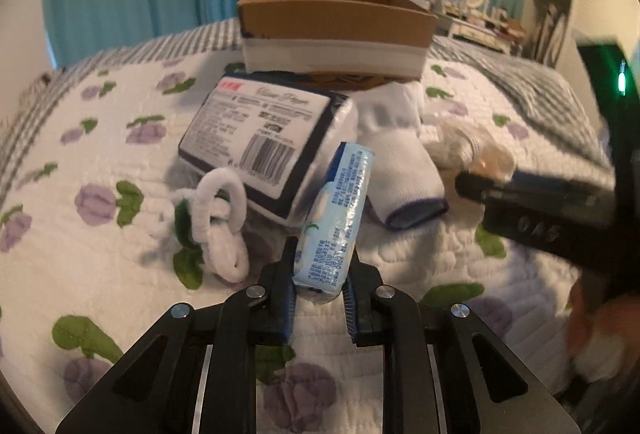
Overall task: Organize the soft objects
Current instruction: 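Grasp the small blue-white tissue packet with the left gripper while the right gripper grasps a cream sock, then carry the tissue packet and cream sock into the box and release both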
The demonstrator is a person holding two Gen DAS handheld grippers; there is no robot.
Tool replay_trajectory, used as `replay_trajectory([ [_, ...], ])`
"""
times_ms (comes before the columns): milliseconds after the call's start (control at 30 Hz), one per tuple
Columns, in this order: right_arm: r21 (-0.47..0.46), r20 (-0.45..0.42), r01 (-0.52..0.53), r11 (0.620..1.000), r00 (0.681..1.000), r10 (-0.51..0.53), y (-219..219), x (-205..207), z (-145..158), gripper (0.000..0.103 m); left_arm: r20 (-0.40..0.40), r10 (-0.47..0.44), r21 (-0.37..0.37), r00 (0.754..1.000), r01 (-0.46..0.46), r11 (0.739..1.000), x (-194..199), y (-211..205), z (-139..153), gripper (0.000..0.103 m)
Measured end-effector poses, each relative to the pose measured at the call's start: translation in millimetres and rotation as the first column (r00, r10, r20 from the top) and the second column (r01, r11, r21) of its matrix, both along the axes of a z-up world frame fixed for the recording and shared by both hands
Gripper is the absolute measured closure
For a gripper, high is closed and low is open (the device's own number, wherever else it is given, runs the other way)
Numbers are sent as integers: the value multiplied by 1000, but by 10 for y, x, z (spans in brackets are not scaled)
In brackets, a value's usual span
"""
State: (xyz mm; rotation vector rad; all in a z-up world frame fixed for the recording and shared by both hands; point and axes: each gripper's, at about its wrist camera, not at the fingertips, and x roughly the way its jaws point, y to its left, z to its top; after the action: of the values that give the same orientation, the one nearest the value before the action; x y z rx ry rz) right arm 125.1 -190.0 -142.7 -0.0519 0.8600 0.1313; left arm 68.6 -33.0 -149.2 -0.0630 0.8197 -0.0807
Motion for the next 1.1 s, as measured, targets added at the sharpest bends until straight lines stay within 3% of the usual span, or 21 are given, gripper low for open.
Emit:
replay_trajectory([
  [33, 2, -3, -10, 1000, 1000, 10, 9, -1, -16, 55, -8, 9, -17, 1000, -9, 1000, 3, 5, 4, 84],
  [133, 3, 10, -24, 1000, 1000, 24, 12, -67, -2, 69, -14, 21, -38, 1000, -22, 999, 2, 2, 37, 84],
  [533, 82, 125, -58, 995, 991, 47, -109, -620, 429, 83, 46, -11, -57, 999, 14, 998, -234, -55, 417, 84],
  [733, 111, 208, -89, 990, 976, 64, -127, -720, 841, 84, 85, -15, -47, 996, 19, 999, -206, -83, 709, 84],
  [933, 77, 300, -132, 988, 948, 104, -91, -649, 1344, 84, 151, -17, -36, 988, 22, 999, -10, -73, 1041, 84],
  [1033, 58, 244, -145, 988, 961, 127, -136, -559, 1326, 83, 165, -20, -31, 986, 26, 999, 45, -59, 1065, 84],
  [1067, 49, 230, -128, 991, 966, 114, -166, -549, 1281, 79, 160, -21, -29, 987, 26, 999, 45, -65, 1040, 84],
  [1100, 38, 207, -111, 993, 973, 101, -203, -540, 1207, 56, 144, -25, -29, 989, 29, 999, 62, -68, 975, 84],
])
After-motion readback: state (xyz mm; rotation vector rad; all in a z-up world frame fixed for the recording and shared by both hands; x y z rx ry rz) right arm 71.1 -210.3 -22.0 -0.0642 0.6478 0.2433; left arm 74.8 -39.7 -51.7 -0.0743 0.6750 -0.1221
